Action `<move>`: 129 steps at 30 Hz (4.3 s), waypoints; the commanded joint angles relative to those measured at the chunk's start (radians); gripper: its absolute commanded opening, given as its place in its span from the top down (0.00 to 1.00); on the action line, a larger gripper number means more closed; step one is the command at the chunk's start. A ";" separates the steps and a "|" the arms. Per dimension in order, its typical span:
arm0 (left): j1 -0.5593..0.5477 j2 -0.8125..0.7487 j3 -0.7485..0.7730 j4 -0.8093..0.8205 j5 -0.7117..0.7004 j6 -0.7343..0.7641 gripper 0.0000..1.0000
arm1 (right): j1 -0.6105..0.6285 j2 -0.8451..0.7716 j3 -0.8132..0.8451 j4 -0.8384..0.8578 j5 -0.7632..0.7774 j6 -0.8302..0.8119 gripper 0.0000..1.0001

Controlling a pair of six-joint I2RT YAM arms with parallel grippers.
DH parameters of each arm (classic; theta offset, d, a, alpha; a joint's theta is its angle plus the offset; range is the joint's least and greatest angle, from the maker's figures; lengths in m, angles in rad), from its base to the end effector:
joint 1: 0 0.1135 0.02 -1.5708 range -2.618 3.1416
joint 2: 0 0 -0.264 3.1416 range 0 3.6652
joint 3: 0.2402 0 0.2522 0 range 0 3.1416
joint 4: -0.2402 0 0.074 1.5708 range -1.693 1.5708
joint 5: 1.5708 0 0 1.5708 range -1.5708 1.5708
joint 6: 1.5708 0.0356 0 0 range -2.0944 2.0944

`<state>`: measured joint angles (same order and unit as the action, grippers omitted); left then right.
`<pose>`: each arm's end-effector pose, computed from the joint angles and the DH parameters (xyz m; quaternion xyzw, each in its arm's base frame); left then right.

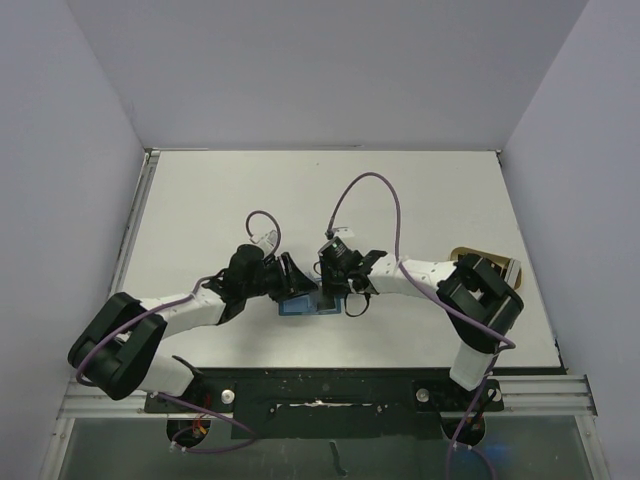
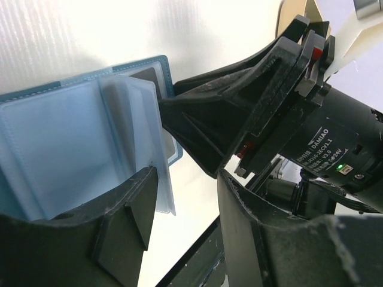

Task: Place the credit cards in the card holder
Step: Turn over the card slot in the card holder, then adjust the credit card in the storage box.

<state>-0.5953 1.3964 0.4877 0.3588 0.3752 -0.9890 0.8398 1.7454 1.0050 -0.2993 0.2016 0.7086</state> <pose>0.2108 -0.1585 0.1612 -0.0783 0.8585 -0.4560 0.2213 0.2338 0.2501 0.1586 -0.0366 0.9597 0.1131 0.2546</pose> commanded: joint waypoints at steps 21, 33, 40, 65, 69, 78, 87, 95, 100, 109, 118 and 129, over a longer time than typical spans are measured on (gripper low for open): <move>-0.061 0.053 0.063 0.050 -0.013 0.032 0.65 | -0.013 -0.160 -0.074 -0.016 0.086 0.032 0.58; -0.062 -0.008 0.083 -0.098 -0.121 0.090 0.80 | -0.099 -0.271 -0.037 -0.138 0.132 -0.041 0.55; -0.063 -0.035 0.081 -0.128 -0.120 0.112 0.73 | -0.239 -0.328 0.054 -0.286 0.237 -0.152 0.53; -0.054 -0.315 0.271 -0.676 -0.130 0.351 0.29 | -0.853 -0.257 0.128 -0.419 0.316 -0.342 0.52; -0.049 -0.342 0.298 -0.735 -0.115 0.407 0.29 | -0.891 -0.222 0.129 -0.385 0.276 -0.370 0.53; -0.037 -0.387 0.292 -0.776 -0.108 0.444 0.29 | -0.891 -0.153 0.124 -0.364 0.255 -0.351 0.53; -0.030 -0.399 0.302 -0.791 -0.121 0.463 0.29 | -0.896 -0.069 0.100 -0.322 0.267 -0.348 0.49; -0.018 -0.398 0.302 -0.790 -0.124 0.463 0.29 | -0.905 -0.039 0.076 -0.312 0.318 -0.360 0.51; -0.011 -0.392 0.303 -0.787 -0.120 0.463 0.29 | -0.906 -0.028 0.091 -0.340 0.372 -0.347 0.54; 0.006 -0.386 0.300 -0.779 -0.097 0.464 0.29 | -0.909 -0.019 0.106 -0.378 0.438 -0.331 0.61; 0.030 -0.381 0.297 -0.766 -0.067 0.464 0.29 | -0.909 -0.053 0.110 -0.421 0.493 -0.309 0.62; 0.035 -0.384 0.294 -0.762 -0.056 0.464 0.29 | -0.912 -0.061 0.124 -0.464 0.548 -0.287 0.61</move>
<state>-0.5674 1.0195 0.7422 -0.4442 0.2962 -0.5381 -0.0624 1.7180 1.0893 -0.7383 0.6746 0.4038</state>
